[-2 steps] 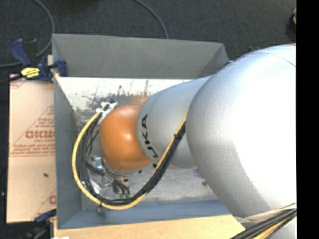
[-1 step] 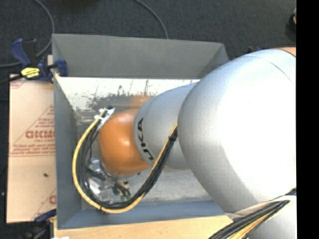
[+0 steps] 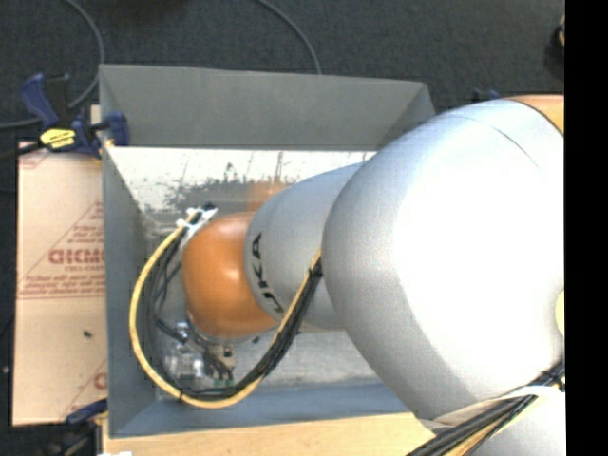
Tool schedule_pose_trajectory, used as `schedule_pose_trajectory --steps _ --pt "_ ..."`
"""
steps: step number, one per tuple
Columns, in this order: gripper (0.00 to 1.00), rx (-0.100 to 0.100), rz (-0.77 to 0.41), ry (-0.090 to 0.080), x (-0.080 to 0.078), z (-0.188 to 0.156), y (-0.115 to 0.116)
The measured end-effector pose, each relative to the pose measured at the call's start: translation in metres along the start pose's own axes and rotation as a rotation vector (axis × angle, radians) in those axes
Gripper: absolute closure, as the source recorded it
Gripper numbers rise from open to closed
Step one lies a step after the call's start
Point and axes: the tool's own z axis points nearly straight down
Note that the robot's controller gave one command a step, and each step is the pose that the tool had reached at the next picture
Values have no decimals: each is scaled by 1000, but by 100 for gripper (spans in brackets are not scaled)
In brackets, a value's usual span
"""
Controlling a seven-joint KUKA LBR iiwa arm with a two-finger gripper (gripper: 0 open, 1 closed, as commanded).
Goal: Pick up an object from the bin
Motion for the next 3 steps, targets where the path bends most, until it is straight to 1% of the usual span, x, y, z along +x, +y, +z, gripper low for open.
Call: schedule_pose_trajectory --steps 2,3 --pt "100 0 1 1 0 -2 0" --pt "100 2 1 5 1 -12 -1"
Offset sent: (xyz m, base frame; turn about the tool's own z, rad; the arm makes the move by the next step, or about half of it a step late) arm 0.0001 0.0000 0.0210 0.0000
